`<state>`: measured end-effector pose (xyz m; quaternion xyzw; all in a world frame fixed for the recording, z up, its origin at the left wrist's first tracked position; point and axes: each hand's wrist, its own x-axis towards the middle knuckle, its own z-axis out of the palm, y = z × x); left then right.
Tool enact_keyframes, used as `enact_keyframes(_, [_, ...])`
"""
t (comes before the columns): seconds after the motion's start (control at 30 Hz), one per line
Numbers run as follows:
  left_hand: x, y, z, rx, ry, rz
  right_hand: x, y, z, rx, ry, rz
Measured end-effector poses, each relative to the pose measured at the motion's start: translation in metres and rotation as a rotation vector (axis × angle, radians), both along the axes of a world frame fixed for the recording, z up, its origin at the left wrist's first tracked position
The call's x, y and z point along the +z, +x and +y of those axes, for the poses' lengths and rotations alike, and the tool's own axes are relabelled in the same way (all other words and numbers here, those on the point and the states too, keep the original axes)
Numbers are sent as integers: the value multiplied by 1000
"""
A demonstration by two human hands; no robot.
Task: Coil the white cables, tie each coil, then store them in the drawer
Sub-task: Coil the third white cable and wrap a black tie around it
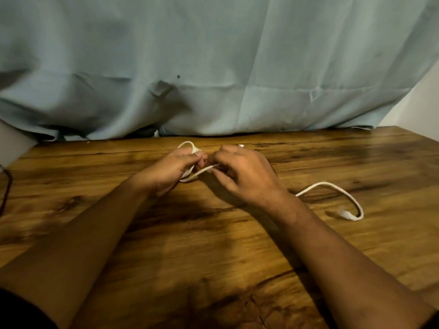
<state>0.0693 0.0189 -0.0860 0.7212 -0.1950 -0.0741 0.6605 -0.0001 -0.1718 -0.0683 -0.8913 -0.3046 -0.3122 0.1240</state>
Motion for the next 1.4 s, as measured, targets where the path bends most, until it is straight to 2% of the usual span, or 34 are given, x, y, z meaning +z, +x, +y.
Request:
enact_keyframes(0.17, [2,-4,1,-52,155,9,-2,14,-15,-11,277,-85])
enact_keyframes(0.3, [8,-12,-3,-95,126,40,-8,18,-21,-89,304,-100])
enact_keyframes(0.4, [9,-14,-4,-297,-12,174,-8,18,-25,-157,321,-116])
enact_keyframes(0.53, [15,-20,-10,-523,-183,357,-17,25,-30,-134,381,21])
enact_keyframes(0.63, [15,-18,-8,-567,-270,440,-23,30,-26,-39,427,132])
enact_keyframes(0.8, [13,-13,1,-569,-411,551,-26,31,-12,50,388,232])
enact_keyframes(1.0, [13,0,9,-749,-505,576,-20,17,-2,215,628,488])
enact_keyframes(1.1, [12,2,12,-756,-501,573,-18,14,3,229,690,637])
enact_keyframes(1.17, [13,1,14,-756,-497,584,-18,13,4,235,708,659])
enact_keyframes(1.4, [18,-6,13,-498,-398,518,-26,20,5,68,439,452])
